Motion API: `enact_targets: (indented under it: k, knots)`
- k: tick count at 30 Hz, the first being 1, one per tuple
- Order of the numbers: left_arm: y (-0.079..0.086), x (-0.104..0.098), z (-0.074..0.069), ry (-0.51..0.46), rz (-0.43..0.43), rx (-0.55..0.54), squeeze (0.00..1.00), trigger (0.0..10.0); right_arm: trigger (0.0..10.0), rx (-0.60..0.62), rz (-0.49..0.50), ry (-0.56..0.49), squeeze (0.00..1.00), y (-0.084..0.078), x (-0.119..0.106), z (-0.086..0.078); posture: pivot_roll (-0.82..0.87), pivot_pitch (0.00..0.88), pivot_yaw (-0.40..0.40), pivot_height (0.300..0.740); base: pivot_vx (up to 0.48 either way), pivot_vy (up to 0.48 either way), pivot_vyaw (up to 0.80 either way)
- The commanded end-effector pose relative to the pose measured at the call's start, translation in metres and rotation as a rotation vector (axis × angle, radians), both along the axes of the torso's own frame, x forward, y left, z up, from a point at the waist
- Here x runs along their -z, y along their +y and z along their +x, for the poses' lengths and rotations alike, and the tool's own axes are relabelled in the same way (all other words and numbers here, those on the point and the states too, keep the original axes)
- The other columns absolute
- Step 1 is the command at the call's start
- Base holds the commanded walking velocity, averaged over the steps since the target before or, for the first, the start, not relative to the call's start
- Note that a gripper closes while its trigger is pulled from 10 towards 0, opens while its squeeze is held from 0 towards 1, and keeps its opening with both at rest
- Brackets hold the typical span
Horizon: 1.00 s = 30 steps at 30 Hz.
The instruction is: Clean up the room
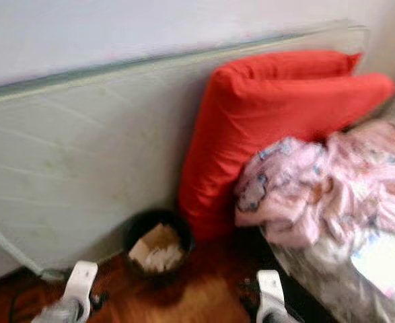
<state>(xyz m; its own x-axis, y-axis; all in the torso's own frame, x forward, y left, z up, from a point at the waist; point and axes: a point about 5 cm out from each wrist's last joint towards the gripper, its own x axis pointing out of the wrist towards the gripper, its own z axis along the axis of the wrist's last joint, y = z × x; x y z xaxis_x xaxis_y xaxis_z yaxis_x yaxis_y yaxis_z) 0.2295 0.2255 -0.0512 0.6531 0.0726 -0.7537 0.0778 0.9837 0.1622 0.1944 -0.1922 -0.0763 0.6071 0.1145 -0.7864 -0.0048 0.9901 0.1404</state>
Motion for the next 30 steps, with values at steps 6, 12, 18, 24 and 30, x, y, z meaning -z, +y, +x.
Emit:
enact_targets:
  k: [6,12,18,24,30]
  knots:
    - [-0.003,0.003,-0.003,0.013,-0.004,0.013,0.0,10.0,10.0,0.158,-0.015,-0.033,0.0,-0.008,-0.001,0.0,-0.03,0.02,-0.046,0.74,0.0,0.0,-0.77]
    - [-0.003,0.003,-0.004,0.013,-0.01,0.003,0.0,10.0,10.0,0.085,-0.092,0.003,0.0,-0.011,0.0,-0.001,-0.02,0.019,-0.042,0.74,0.0,0.0,-0.75]
    - [-0.002,0.003,-0.004,0.017,-0.009,0.0,0.0,10.0,10.0,0.204,-0.069,0.002,0.0,-0.011,0.001,-0.003,-0.03,0.012,-0.034,0.74,0.0,0.0,-0.74]
    - [-0.003,0.004,-0.005,0.017,-0.014,-0.001,0.0,10.0,10.0,0.217,-0.103,0.014,0.0,-0.013,0.002,-0.005,-0.02,0.001,-0.035,0.74,0.0,0.0,-0.74]
    - [-0.003,0.005,-0.006,0.018,-0.02,-0.004,0.0,10.0,10.0,0.184,-0.106,0.013,0.0,-0.013,0.002,-0.005,-0.02,0.0,-0.041,0.74,0.0,0.0,-0.74]
